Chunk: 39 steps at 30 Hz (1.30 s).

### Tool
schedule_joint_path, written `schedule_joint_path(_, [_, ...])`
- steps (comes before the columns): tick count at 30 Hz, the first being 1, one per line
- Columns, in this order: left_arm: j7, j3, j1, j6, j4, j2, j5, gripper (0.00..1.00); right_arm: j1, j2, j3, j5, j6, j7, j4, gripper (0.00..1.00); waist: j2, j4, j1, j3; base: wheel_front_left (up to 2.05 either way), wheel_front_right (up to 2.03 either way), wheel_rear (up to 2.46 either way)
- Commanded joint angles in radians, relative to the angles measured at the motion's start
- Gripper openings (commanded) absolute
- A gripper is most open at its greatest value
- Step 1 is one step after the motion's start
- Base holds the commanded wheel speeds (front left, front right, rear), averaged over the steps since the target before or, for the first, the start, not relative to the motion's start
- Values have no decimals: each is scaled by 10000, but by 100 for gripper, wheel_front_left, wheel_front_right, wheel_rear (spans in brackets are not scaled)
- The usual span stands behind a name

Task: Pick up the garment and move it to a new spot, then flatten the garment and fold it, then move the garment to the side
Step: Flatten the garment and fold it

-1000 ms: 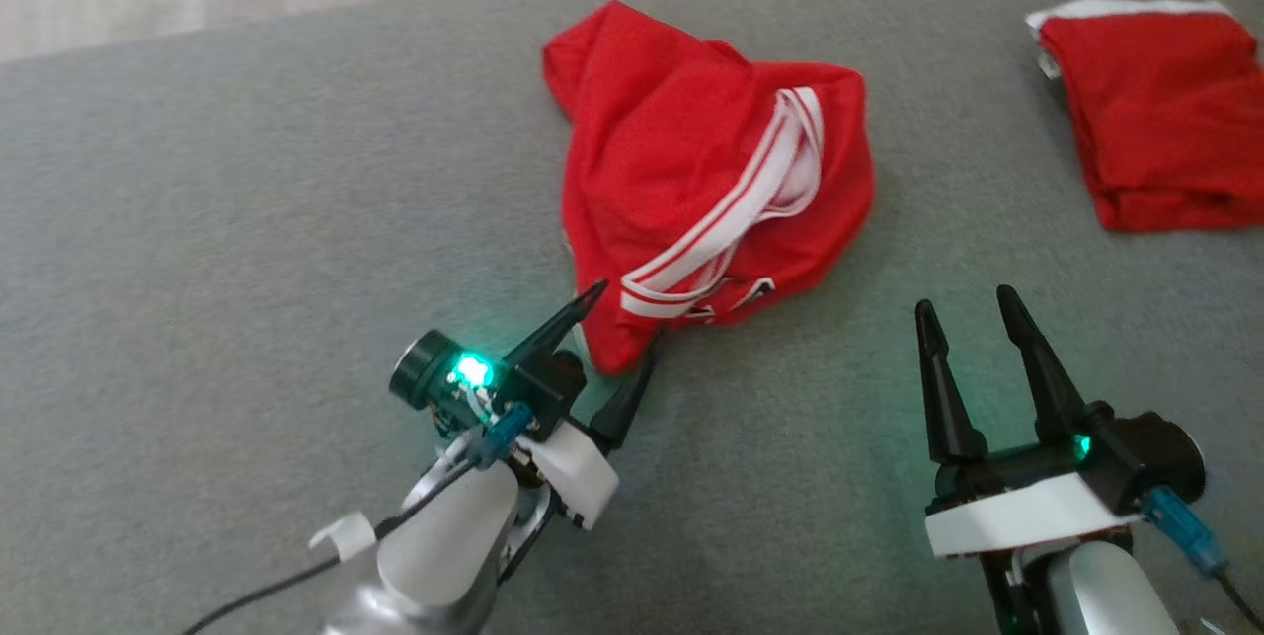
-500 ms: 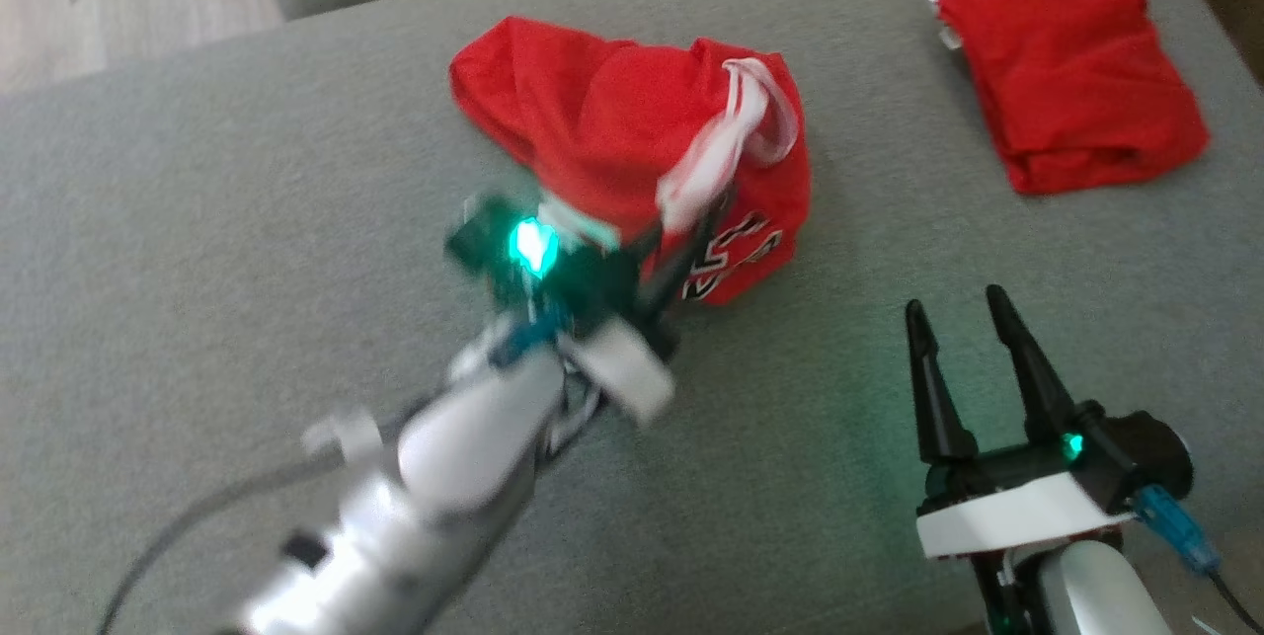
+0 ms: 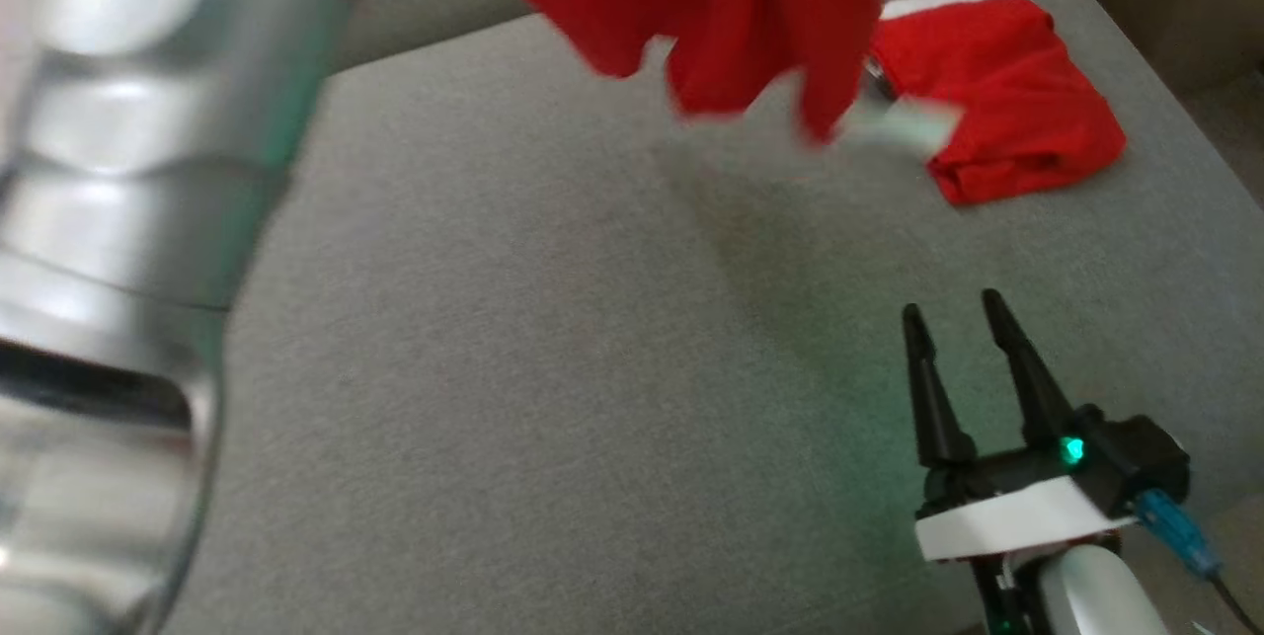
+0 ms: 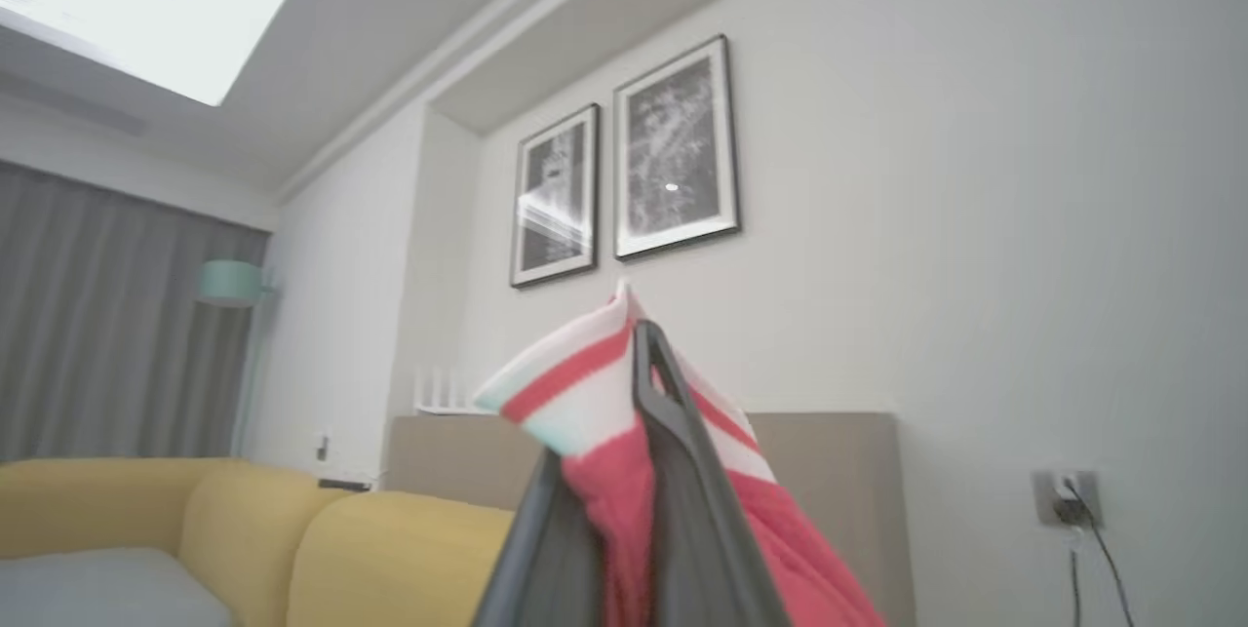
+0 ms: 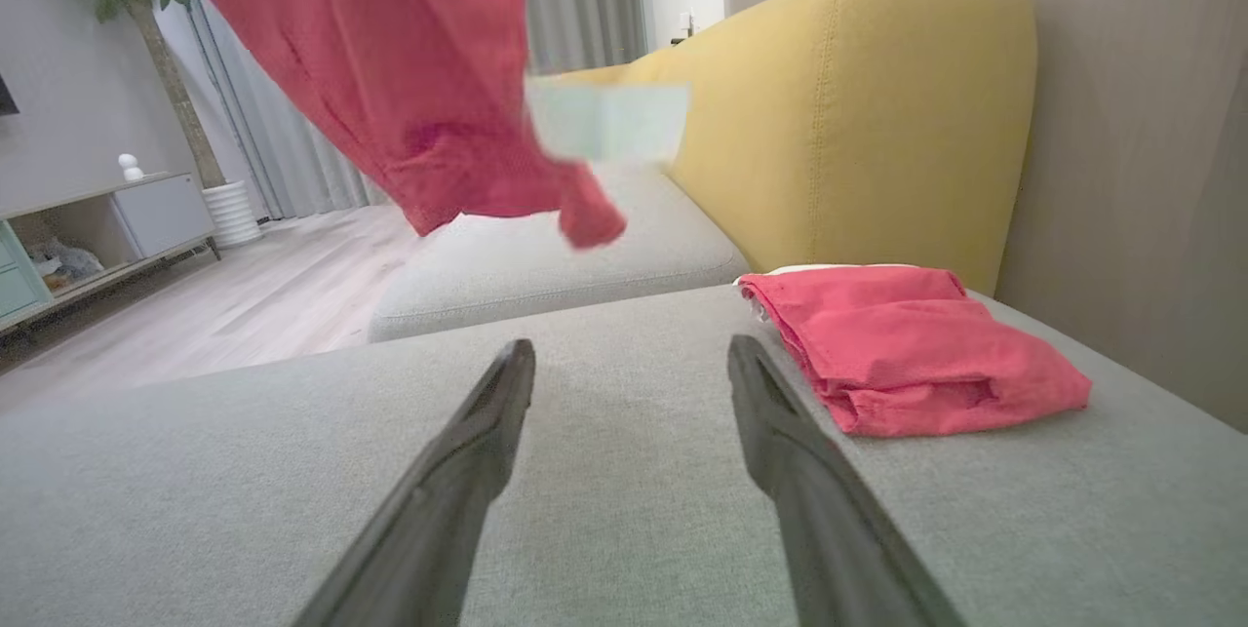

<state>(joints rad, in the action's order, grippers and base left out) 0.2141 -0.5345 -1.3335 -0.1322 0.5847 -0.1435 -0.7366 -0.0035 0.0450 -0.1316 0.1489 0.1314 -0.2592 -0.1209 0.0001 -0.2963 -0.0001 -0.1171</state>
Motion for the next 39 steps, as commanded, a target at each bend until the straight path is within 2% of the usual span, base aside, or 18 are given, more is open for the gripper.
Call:
schedule_joint_path(1, [-106, 299, 206, 30, -26, -517, -121, 0, -94, 53, -183, 25, -7, -26, 354, 100, -1, 218, 1, 172, 0, 0, 0])
schedule_joint_path(5, [-280, 762, 2219, 313, 308, -1232, -788, 0, 137, 53, 79, -15, -7, -26, 412, 100, -1, 817, 1, 421, 0, 0, 0])
schedule_joint_path(10, [-255, 713, 6203, 357, 139, -1785, -1448, 0, 316, 53, 403, -58, -7, -26, 634, 100, -1, 1635, 1, 348, 0, 0, 0])
schedule_joint_path(13, [-307, 344, 8174, 278, 211, -1974, -1592, 0, 291, 53, 504, -118, -7, -26, 728, 100, -1, 2004, 1, 183, 0, 0, 0])
schedule_joint_path(17, [-147, 75, 9473, 304, 341, -2073, -1523, 0, 173, 53, 508, -255, -7, -26, 729, 100, -1, 2274, 1, 58, 0, 0, 0])
schedule_joint_path(18, [-165, 41, 9611, 285, 268, -2054, -1572, 18, 147, 53, 551, -263, -7, -26, 740, 100, -1, 2333, 1, 27, 0, 0, 0])
schedule_joint_path(19, [-174, 19, 9684, 263, 152, -2074, -1602, 84, 124, 53, 566, -275, -7, -26, 753, 100, -1, 2375, 1, 1, 0, 0, 0])
schedule_joint_path(20, [-159, 5, 9695, 260, 20, -2161, -1555, 100, 110, 53, 549, -295, -7, -26, 762, 100, -1, 2400, 1, -24, 0, 0, 0])
schedule_joint_path(24, [-88, -118, 9189, 441, -831, -2895, -805, 100, 32, 53, 457, -347, -7, -26, 817, 100, -1, 2388, 1, -241, 0, 0, 0])
schedule_joint_path(28, [-423, -138, 8030, 631, -2132, -3830, 36, 100, -94, 53, 388, -392, -7, -26, 896, 100, -1, 2245, 1, -588, 0, 0, 0])
schedule_joint_path(33, [-1959, -627, 5835, 243, -3499, -4592, 648, 100, -502, 53, 190, -440, -7, -26, 1033, 100, -1, 1866, 1, -1438, 0, 0, 0])
schedule_joint_path(39, [-4151, -1902, 3137, 25, -3532, -4760, 74, 100, -1184, 53, -145, -453, -7, -26, 1258, 100, -1, 1282, 1, -2775, 0, 0, 0])
